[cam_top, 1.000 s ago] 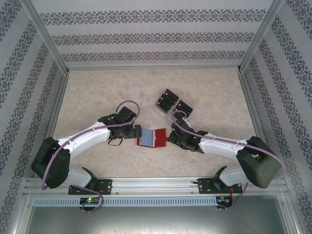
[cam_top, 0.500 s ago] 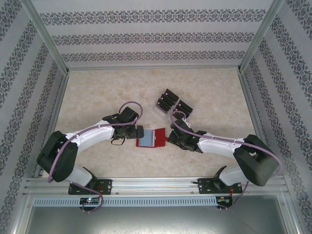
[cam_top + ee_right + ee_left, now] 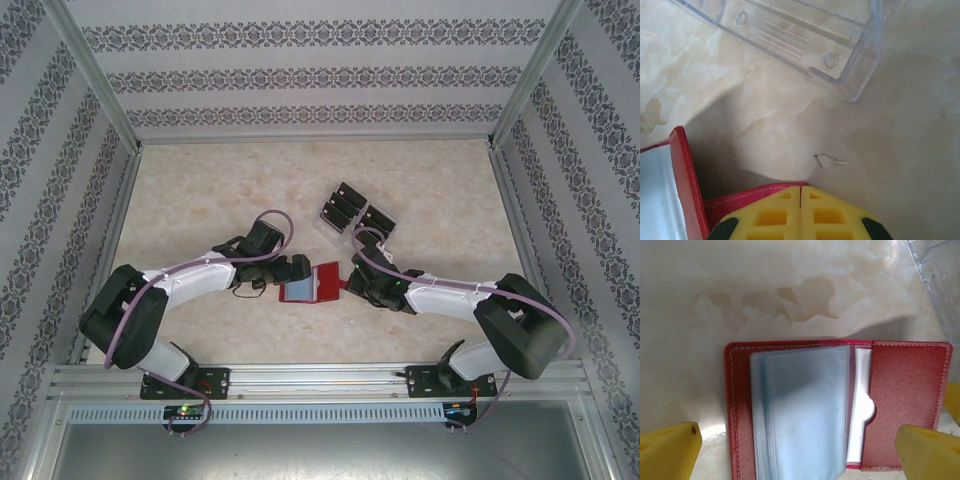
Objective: Put the credit cards into the card holder
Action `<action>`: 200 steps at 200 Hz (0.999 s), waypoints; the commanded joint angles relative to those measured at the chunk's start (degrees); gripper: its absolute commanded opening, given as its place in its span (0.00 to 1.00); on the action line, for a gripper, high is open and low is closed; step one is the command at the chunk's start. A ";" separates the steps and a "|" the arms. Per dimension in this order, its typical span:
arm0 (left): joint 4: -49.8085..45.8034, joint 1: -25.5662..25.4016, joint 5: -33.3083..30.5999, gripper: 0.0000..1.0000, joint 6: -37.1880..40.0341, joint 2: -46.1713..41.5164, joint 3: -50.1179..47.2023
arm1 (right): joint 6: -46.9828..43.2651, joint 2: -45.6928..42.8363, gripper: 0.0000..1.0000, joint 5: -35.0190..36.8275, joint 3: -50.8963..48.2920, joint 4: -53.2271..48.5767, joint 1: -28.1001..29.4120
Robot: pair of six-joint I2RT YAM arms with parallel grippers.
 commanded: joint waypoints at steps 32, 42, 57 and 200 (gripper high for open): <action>3.88 0.75 1.61 1.00 -0.65 2.29 -0.93 | 0.78 3.66 0.00 0.24 -2.47 -1.34 -1.88; 6.33 0.73 3.08 1.00 -1.09 2.62 -1.49 | 0.78 4.20 0.00 0.11 -2.48 -1.14 -1.96; 8.84 0.73 4.96 1.00 -1.50 3.33 -1.65 | 0.99 4.84 0.00 -0.08 -2.52 -0.63 -2.00; 21.43 0.71 12.13 1.00 -6.75 -5.09 -4.29 | -4.97 -8.94 0.41 -2.12 4.60 -10.59 -1.79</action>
